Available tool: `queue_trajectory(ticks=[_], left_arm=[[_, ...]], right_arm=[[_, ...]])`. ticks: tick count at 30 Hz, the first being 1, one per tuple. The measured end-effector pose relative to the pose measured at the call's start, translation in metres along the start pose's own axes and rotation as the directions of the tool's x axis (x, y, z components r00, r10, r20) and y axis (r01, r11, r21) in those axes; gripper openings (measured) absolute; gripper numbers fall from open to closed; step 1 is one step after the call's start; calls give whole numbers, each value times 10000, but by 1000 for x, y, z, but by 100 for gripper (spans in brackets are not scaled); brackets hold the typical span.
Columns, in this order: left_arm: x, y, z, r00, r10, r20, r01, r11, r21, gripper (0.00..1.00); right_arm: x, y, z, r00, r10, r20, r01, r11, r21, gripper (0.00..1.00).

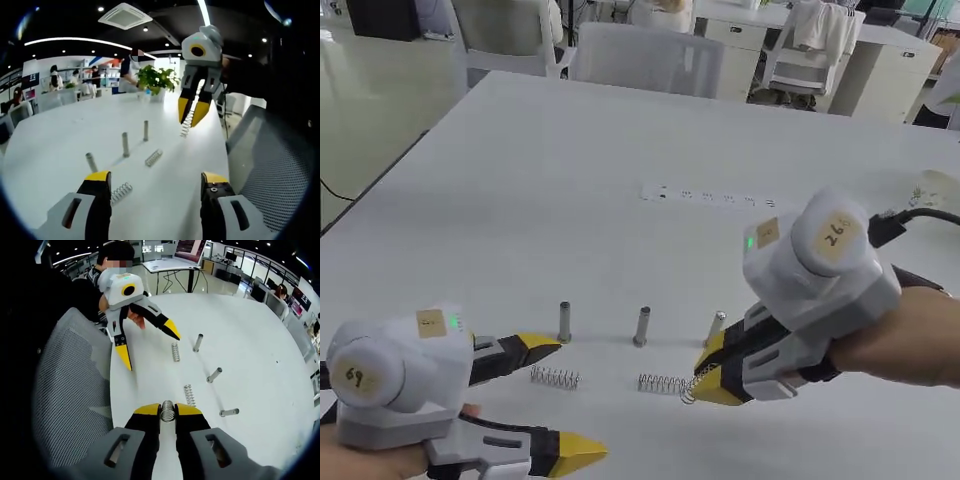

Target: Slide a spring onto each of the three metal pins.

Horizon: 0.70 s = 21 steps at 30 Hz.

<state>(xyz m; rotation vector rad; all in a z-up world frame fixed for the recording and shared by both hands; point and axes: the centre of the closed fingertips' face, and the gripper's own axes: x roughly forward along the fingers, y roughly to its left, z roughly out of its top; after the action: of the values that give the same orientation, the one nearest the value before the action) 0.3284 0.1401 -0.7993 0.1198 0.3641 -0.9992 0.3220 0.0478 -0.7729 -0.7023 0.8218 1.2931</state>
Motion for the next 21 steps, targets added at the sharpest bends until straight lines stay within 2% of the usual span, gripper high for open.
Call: queue_trajectory(ticks=[9,21], left_arm=[[-9,13,-4,9985,548,69,-546,9983,-204,72],[-19,23,-5,9943,1056,138,-1048,9935,-450,73]], right_arm=[[-14,-17,-9,9995,-328,-45,329,9991,261,8],[-38,-54,-15,9953,-953,-142,959,9940,533,8]])
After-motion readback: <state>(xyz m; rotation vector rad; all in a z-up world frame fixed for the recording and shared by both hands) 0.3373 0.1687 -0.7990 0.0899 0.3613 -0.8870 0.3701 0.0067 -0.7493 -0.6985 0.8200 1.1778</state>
